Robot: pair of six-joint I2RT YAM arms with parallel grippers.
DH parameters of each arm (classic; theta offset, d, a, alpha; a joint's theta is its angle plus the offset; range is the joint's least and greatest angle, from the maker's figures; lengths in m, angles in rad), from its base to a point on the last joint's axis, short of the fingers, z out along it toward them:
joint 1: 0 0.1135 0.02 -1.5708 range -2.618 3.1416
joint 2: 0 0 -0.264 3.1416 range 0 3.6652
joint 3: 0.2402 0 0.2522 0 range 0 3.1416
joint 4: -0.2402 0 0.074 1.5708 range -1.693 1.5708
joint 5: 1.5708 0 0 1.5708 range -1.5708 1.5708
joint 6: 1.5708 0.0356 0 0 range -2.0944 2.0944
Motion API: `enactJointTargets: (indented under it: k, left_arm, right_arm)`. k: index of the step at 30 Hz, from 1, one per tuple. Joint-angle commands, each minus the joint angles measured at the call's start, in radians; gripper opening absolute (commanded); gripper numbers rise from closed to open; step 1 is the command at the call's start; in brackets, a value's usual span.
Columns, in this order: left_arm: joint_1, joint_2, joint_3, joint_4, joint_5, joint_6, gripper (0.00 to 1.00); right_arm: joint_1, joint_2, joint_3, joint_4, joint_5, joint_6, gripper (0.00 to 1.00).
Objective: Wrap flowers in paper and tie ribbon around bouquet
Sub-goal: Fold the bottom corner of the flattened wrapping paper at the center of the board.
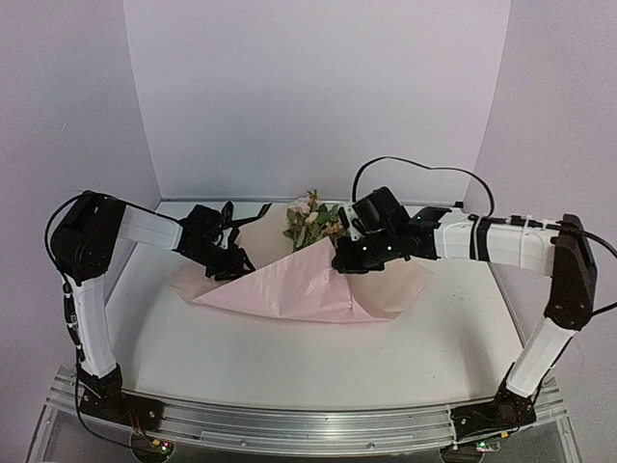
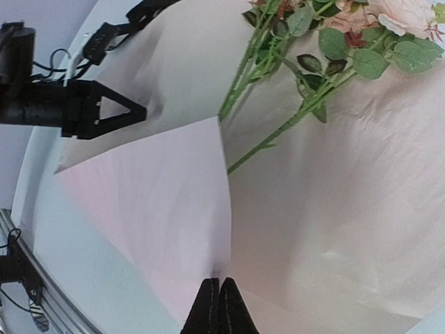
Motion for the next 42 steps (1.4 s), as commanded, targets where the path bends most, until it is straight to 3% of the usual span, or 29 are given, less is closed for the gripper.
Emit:
enactJointTargets:
  k: [1, 11, 24, 30, 34, 42]
  left_arm:
    - [0.04, 0.101, 0.029, -0.235, -0.163, 0.062, 0.51]
    - [0.06, 0.101, 0.094, -0.272, -0.169, 0.075, 0.51]
    - [0.067, -0.075, 0.266, -0.378, -0.139, 0.125, 0.56]
    - [0.063, -0.212, 0.197, -0.362, -0.073, 0.121, 0.55]
    - [-0.002, -0.275, 0.114, -0.341, 0.011, 0.108, 0.52]
    - [-0.142, -0.269, -0.073, -0.099, 0.192, -0.063, 0.38]
  right_arm:
    - [-0.042, 0.128, 0.097, -0.022, -0.038, -0.024, 0.0]
    - [-0.09, 0.351, 0.299, -0.023, -0.084, -0.036, 0.0]
    - [-0.111, 0.452, 0.427, -0.031, -0.089, -0.057, 0.0]
    - [-0.12, 0.524, 0.503, -0.054, -0.074, -0.062, 0.0]
    - [-0.126, 0.55, 0.535, -0.069, -0.025, -0.053, 0.0]
    - [-0.134, 0.599, 0.576, -0.077, 0.043, -0.022, 0.0]
